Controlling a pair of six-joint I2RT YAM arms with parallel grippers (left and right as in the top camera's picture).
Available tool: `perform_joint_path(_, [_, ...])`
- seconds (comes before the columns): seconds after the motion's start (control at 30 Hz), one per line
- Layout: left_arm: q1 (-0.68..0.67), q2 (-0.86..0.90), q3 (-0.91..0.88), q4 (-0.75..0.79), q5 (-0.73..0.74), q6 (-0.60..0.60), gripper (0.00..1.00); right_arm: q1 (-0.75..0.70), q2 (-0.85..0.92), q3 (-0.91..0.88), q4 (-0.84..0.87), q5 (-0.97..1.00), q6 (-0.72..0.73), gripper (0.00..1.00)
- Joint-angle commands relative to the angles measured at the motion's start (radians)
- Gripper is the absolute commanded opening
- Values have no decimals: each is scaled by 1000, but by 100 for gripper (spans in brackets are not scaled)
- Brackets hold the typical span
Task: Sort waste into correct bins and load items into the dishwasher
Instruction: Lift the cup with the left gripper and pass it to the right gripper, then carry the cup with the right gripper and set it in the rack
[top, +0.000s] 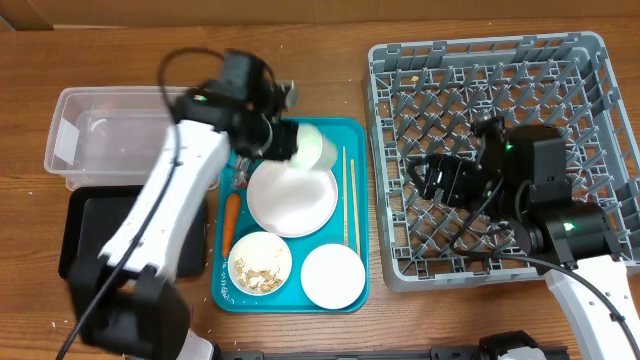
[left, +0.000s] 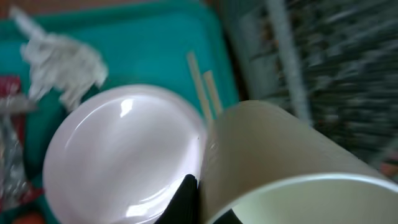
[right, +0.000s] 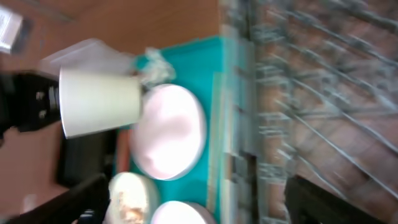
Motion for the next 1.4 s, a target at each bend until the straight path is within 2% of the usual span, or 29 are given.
perform_joint_path(0.0, [35, -39, 41, 3, 414, 90, 4, -2, -6, 27, 87, -286, 1, 90])
perform_joint_path(0.13, [40, -34, 37, 4, 658, 114, 4, 25, -6, 27, 271, -502, 1, 84])
perform_joint_path(0.27, [38, -34, 37, 9, 803, 114, 4, 86, -1, 27, 346, -489, 1, 85])
perform_joint_path(0.43, [23, -34, 37, 5, 915, 113, 4, 138, 32, 27, 384, -417, 0, 85])
perform_joint_path(0.57, [3, -34, 37, -11, 929, 113, 4, 143, 62, 27, 430, -425, -1, 85])
perform_joint_path(0.83, [-12, -34, 37, -24, 924, 114, 4, 143, 66, 27, 610, -595, -67, 85])
perform_joint_path(0.97, [-13, -34, 37, -24, 924, 113, 4, 143, 66, 27, 638, -632, -85, 84])
perform_joint_path(1.03, [-13, -34, 37, -24, 922, 113, 4, 143, 66, 27, 633, -633, -81, 77])
perform_joint_path(1.1, [-13, -34, 37, -25, 896, 113, 4, 143, 65, 27, 628, -633, -74, 59])
perform_joint_path(1.17, [-13, -34, 37, -24, 869, 104, 15, 142, 65, 27, 612, -632, -66, 54])
perform_joint_path(1.27, [-9, -34, 37, -21, 820, 103, 42, 142, 54, 27, 550, -577, -69, 50])
perform_joint_path(1.33, [4, -34, 37, -11, 784, 102, 55, 142, 33, 27, 478, -477, -86, 49])
perform_joint_path(1.37, [17, -34, 38, -6, 763, 101, 57, 142, 20, 27, 434, -407, -86, 49])
